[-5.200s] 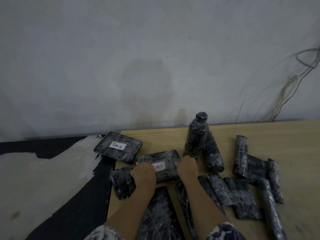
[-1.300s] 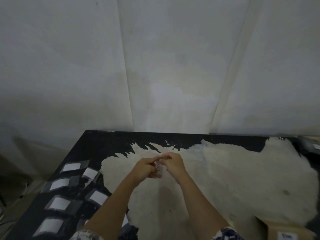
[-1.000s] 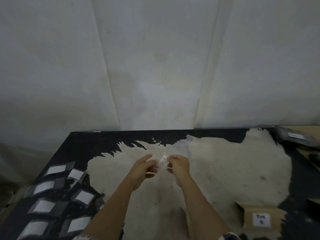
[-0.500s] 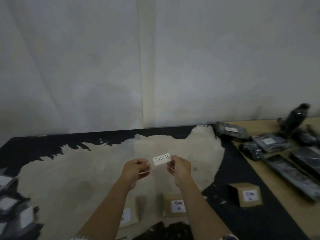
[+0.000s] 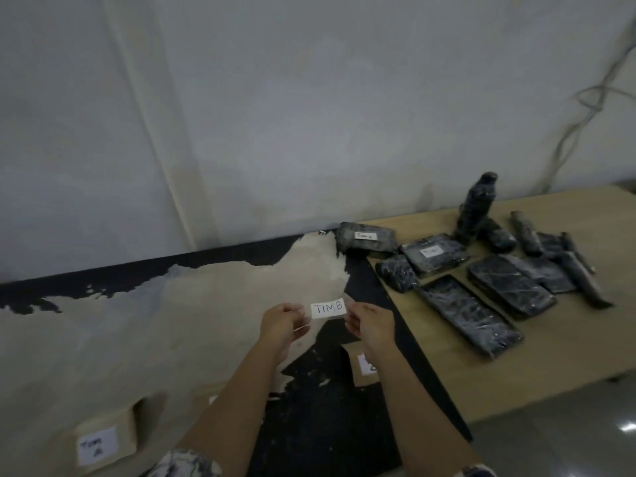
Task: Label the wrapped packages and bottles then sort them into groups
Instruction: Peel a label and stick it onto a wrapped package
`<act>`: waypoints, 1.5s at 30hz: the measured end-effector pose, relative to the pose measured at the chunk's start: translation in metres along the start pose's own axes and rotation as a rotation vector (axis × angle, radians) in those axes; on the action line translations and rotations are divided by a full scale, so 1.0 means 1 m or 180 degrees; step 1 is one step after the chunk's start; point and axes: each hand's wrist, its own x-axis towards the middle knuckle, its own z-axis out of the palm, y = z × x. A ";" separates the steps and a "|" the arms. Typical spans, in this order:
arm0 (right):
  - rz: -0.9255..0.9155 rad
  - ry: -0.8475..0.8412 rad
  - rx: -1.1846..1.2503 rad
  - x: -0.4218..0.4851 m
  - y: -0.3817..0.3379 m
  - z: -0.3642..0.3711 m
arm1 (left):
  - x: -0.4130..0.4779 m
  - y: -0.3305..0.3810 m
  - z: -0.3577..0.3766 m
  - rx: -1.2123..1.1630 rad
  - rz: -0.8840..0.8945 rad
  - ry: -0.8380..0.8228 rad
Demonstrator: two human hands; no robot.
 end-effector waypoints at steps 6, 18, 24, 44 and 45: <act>0.0082 0.0221 -0.0007 0.032 -0.013 -0.050 | 0.023 -0.004 0.069 0.0408 0.0127 0.0054; 0.0348 0.0390 0.0120 0.142 -0.039 -0.125 | 0.109 0.015 0.214 0.1746 0.0853 -0.0043; 0.0569 0.0696 -0.0037 0.173 -0.044 -0.162 | 0.118 0.004 0.266 0.2480 0.1135 0.0004; 0.0685 -0.0364 -0.0812 0.183 -0.043 -0.116 | 0.137 0.032 0.248 0.3464 0.0353 0.0076; 0.0672 -0.0352 -0.0850 0.183 -0.043 -0.115 | 0.137 0.032 0.246 0.3335 0.0344 0.0133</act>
